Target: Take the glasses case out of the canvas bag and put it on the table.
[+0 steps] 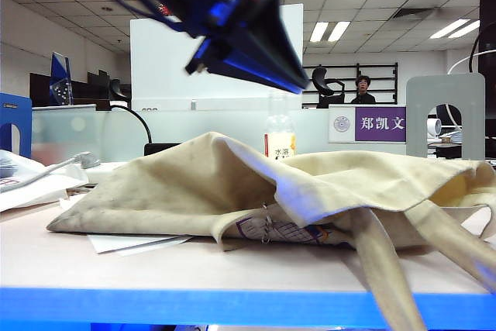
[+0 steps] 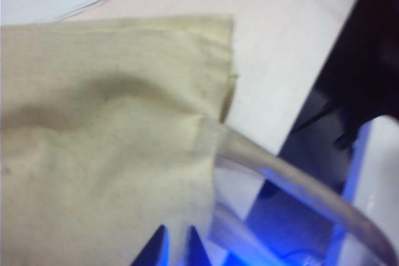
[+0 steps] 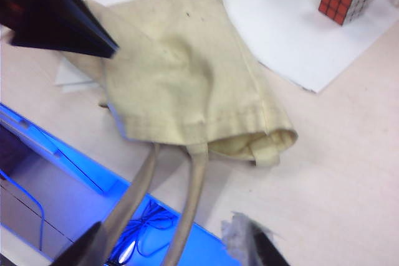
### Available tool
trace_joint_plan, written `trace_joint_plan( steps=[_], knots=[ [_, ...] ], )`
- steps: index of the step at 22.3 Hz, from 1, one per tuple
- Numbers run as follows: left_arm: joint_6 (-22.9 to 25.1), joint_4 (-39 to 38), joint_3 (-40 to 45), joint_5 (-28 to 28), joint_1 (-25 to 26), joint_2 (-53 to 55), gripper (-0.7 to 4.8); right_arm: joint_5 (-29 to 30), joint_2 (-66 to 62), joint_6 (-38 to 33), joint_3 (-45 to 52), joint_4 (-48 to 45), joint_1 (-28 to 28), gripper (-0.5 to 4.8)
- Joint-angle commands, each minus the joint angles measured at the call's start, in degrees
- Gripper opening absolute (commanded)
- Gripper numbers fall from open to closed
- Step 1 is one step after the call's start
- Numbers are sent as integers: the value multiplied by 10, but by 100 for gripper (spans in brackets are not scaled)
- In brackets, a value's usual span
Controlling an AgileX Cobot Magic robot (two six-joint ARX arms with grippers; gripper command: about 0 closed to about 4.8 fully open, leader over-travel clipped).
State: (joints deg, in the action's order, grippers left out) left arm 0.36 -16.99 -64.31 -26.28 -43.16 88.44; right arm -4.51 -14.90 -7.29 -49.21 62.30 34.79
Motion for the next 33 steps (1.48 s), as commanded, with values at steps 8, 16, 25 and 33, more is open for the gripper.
trace_joint_plan(
  steps=[8,16,25,33],
  knots=[
    [72,152,148,15,-71,-45,36,-8,-2,-2,28,-78,0,292],
    [132,171,138,169,-131,6,295,8,-1,-9,40,-90,-1,292],
    [160,85,-15,193,-133,139,314,7,0,-11,40,-83,0,292],
    [157,47,-31,204,-148,166,309,6,0,-10,40,-77,0,292]
  ],
)
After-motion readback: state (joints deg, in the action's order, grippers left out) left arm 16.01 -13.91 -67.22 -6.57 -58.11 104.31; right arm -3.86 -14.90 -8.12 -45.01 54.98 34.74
